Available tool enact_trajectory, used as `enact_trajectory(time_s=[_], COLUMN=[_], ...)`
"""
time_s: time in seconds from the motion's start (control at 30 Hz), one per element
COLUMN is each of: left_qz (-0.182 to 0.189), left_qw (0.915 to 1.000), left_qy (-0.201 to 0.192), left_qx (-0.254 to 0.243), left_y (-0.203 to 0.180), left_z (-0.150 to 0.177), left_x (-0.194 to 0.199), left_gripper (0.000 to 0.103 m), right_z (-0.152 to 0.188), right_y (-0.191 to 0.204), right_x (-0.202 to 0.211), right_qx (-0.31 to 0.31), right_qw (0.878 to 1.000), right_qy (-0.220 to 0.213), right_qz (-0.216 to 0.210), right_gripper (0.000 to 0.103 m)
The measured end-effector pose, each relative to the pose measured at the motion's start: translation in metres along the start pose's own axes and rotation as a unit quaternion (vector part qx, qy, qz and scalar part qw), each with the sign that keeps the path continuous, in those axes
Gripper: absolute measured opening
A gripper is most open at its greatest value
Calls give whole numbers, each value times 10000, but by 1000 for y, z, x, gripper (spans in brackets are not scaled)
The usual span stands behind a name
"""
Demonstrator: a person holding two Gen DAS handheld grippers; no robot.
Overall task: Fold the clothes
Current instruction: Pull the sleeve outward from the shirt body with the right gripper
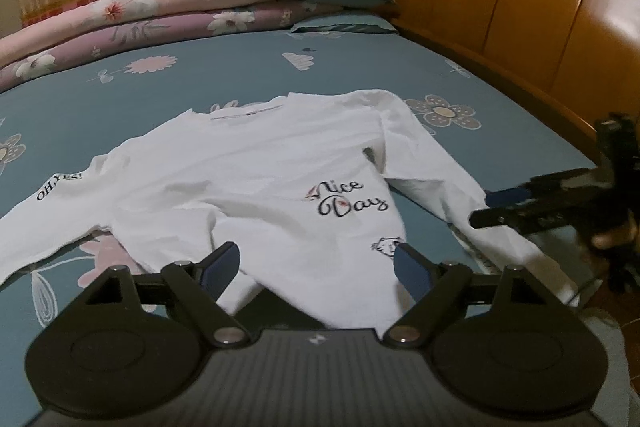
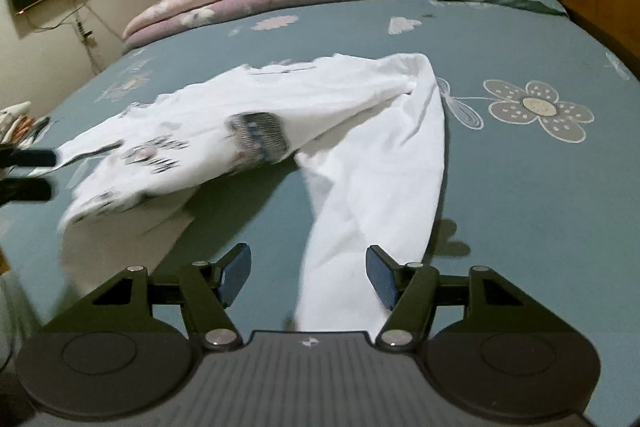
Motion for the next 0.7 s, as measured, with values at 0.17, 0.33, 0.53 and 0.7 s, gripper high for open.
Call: enact_trajectory(time_s=[0.17, 0.33, 0.53, 0.7], left_qz=[-74, -31, 82, 118], left_qw=[9999, 9999, 9999, 9999], left_qy=[40, 33, 2, -34], left_qx=[97, 111, 80, 103], left_y=[9, 9, 4, 2], left_z=[2, 2, 4, 4], left_x=[-3, -4, -1, -1], left_gripper=[84, 84, 84, 85], right_z=[4, 25, 28, 6], right_y=[2, 41, 63, 25], right_x=[-26, -1, 32, 44], right_qx=[-76, 78, 365, -143], right_qw=[9991, 9960, 9938, 9978], right_qy=[410, 531, 531, 124], right_qz=[17, -713, -904, -636], right_gripper=[68, 70, 76, 76])
Point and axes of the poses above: each gripper's, at about its wrist camera, not at the fingertips, and x roughly against the way its jaws point, y to its left, z to its underside, the point moved 3 cm from there along -x, roughly the way its jaws point, and after that the axes turned 7 degrees about z, right-handed, at the moved point
